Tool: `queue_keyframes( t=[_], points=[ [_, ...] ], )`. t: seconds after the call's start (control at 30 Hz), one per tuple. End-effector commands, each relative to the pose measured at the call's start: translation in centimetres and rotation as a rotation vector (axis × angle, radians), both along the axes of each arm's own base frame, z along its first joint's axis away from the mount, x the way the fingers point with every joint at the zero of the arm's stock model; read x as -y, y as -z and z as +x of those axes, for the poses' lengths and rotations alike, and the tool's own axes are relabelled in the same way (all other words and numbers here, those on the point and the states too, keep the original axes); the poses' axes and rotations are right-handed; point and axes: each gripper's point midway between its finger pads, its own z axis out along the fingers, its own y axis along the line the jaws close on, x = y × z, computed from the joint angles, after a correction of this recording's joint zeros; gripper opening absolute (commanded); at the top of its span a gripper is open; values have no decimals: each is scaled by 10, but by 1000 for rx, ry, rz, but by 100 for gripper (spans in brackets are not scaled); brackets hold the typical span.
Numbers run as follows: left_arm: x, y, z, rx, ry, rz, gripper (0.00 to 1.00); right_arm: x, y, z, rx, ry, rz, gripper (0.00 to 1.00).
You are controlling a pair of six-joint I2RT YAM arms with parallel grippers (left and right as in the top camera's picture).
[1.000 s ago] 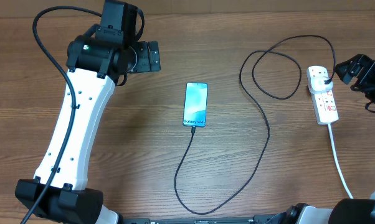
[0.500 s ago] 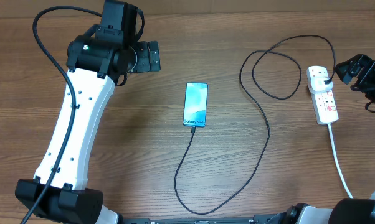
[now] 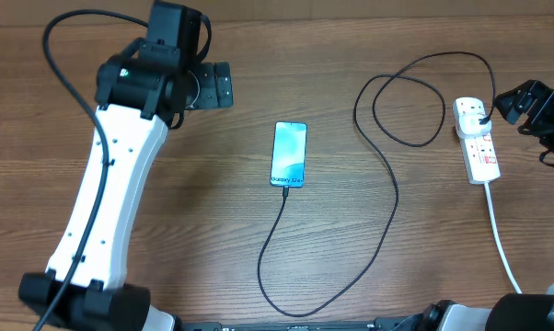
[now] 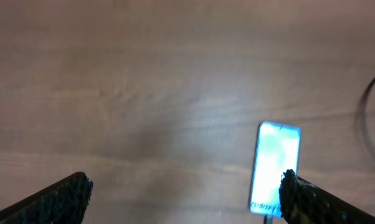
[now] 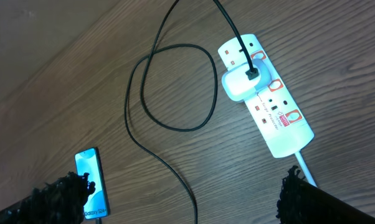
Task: Plug charger to phone and switch on socket
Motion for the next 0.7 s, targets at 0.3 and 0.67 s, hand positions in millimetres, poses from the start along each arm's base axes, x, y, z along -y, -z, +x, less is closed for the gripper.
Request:
queue_keyframes(
  t=[0.3, 0.67],
  points=[
    [-9, -38, -18, 291, -3, -48, 100, 0, -6, 2, 15, 0, -11, 100],
    [-3, -29, -42, 590, 43, -169, 100, 0, -6, 2, 15, 0, -11, 100]
  ],
)
